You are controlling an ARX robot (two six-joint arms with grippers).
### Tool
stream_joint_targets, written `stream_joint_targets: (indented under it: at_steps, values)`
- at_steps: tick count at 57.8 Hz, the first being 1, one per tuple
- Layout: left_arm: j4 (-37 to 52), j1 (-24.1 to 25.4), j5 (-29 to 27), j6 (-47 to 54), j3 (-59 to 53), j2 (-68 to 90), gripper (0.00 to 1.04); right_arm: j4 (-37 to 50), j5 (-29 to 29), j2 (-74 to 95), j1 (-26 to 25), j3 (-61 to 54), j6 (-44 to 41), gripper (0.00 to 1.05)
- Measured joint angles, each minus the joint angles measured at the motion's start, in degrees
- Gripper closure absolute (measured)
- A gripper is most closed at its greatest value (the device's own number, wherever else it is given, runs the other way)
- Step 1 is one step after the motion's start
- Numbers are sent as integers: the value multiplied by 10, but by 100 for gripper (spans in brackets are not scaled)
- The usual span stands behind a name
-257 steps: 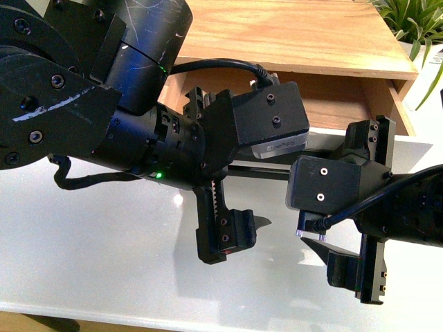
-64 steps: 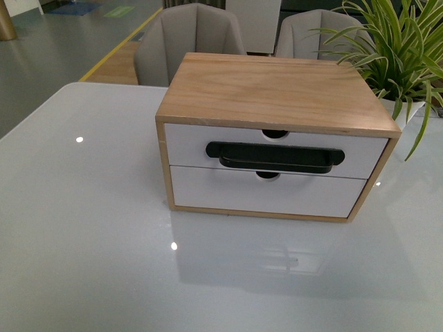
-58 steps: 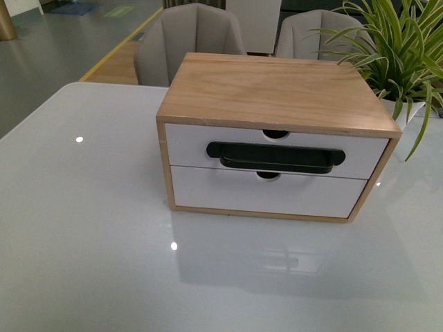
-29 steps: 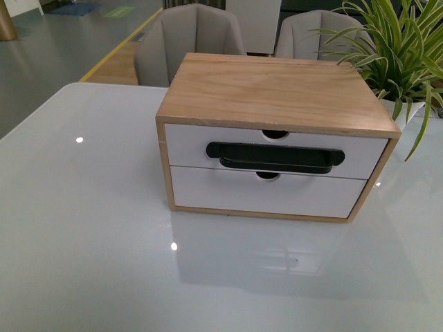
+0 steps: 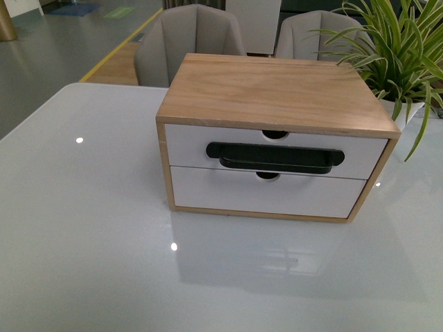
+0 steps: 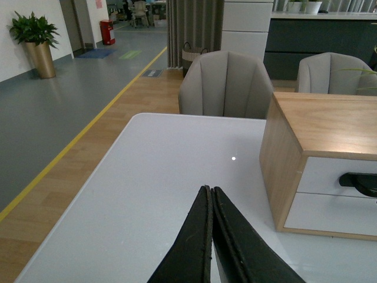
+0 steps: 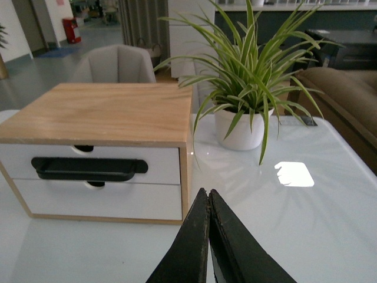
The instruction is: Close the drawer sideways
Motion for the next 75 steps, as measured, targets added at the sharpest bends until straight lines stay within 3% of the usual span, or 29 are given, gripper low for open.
stream_joint_targets:
  at_steps: [11,16,31,39,46,55,75]
  values:
    - [-41,0,0,0,0,-42,103,-3,0,-4,0,0,0,103]
    - [-136,0,0,0,0,-123,103,-3,1,-4,0,0,0,103]
    - [-142,0,0,0,0,-140,102,-3,1,-5,0,0,0,101]
    - [-143,0,0,0,0,-140,67,-3,0,-5,0,0,0,66]
    - [-143,0,0,0,0,-140,44,-3,0,-5,0,0,0,44]
    - [-143,0,0,1,0,-140,7,-3,0,-5,0,0,0,7]
    - [-143,0,0,1,0,-140,9,-3,0,-5,0,0,0,9]
